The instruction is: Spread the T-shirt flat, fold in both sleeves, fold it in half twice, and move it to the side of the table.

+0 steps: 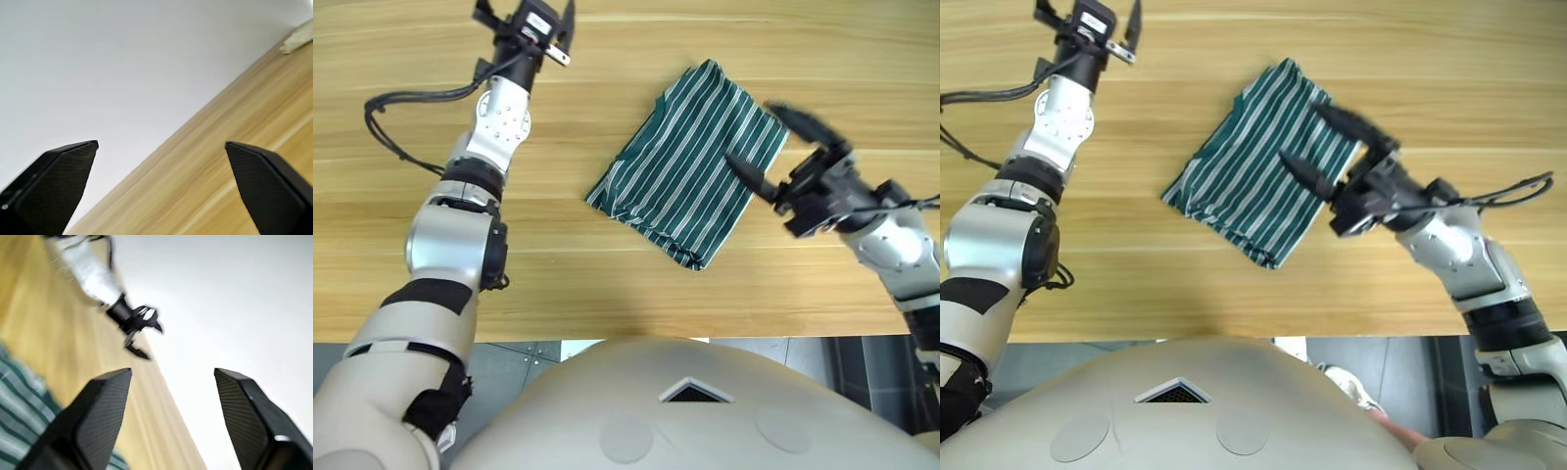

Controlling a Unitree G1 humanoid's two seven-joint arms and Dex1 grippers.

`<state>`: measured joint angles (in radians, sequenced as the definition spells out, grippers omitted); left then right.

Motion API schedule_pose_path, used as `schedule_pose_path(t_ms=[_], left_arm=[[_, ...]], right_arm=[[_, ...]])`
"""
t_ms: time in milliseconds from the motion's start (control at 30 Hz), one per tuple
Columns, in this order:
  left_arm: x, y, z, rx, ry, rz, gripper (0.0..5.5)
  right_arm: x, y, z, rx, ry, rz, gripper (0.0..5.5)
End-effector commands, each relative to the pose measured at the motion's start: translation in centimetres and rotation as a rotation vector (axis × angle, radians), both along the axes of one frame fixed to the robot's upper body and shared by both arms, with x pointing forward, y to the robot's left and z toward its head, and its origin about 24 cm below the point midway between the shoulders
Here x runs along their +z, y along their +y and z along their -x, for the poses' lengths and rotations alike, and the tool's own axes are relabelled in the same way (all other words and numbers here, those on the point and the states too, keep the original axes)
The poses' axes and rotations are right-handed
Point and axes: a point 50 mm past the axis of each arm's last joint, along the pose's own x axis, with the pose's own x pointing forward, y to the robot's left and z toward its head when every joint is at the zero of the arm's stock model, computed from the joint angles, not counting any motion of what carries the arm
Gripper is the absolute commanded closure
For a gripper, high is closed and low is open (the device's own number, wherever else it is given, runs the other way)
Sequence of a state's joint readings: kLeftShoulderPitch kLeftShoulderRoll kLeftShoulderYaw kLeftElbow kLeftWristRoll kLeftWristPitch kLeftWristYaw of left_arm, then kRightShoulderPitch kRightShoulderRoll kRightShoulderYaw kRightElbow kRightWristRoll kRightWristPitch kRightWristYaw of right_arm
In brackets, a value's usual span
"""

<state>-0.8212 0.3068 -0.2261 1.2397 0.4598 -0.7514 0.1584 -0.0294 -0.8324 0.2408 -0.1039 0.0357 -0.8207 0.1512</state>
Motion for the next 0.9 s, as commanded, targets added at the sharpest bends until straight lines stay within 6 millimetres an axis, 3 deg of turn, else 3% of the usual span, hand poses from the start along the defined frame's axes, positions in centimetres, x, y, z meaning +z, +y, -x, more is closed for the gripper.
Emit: schedule_pose_path(t_ms=[33,100,200,267,367,500,600,700,767,833,900], left_arm=[[-1.0,-4.4,0.5,-0.235,0.077,-0.150,0.69],[-2.7,-6.7,1.4,-0.322,0.167,-0.212,0.69],[-6.8,-9.7,3.6,-0.428,0.235,-0.522,0.69],[-8.7,-10.2,4.7,-0.461,0.216,-0.724,0.69],[-10.3,-9.8,5.6,-0.459,0.211,-0.830,0.69],[-11.3,-6.7,5.4,-0.351,0.242,-0.888,0.69],[-11.8,-1.7,5.3,-0.194,0.290,-0.882,0.69],[-12.8,2.5,6.7,-0.070,0.351,-0.842,0.69],[-13.9,4.4,8.4,-0.019,0.398,-0.782,0.69],[-15.3,5.1,11.0,-0.002,0.439,-0.663,0.69],[-15.8,3.8,12.9,-0.045,0.432,-0.509,0.69]], right_arm=[[0.7,-1.7,-3.6,-0.164,0.033,-0.204,2.39],[0.2,-2.1,-5.1,-0.224,0.053,-0.249,2.39],[-0.7,-1.8,-6.3,-0.264,0.063,-0.239,2.39],[-1.2,-1.6,-6.9,-0.276,0.073,-0.214,2.39],[-2.3,-1.0,-8.0,-0.300,0.099,-0.171,2.39],[-3.8,0.4,-8.8,-0.285,0.132,-0.095,2.39],[-4.8,0.7,-9.0,-0.288,0.148,-0.048,2.39],[-5.8,0.5,-8.9,-0.306,0.176,-0.015,2.39],[-6.7,-0.1,-8.6,-0.335,0.198,0.011,2.39],[-7.4,-0.5,-8.5,-0.350,0.227,0.044,2.39],[-7.7,-0.8,-8.6,-0.366,0.240,0.070,2.39]])
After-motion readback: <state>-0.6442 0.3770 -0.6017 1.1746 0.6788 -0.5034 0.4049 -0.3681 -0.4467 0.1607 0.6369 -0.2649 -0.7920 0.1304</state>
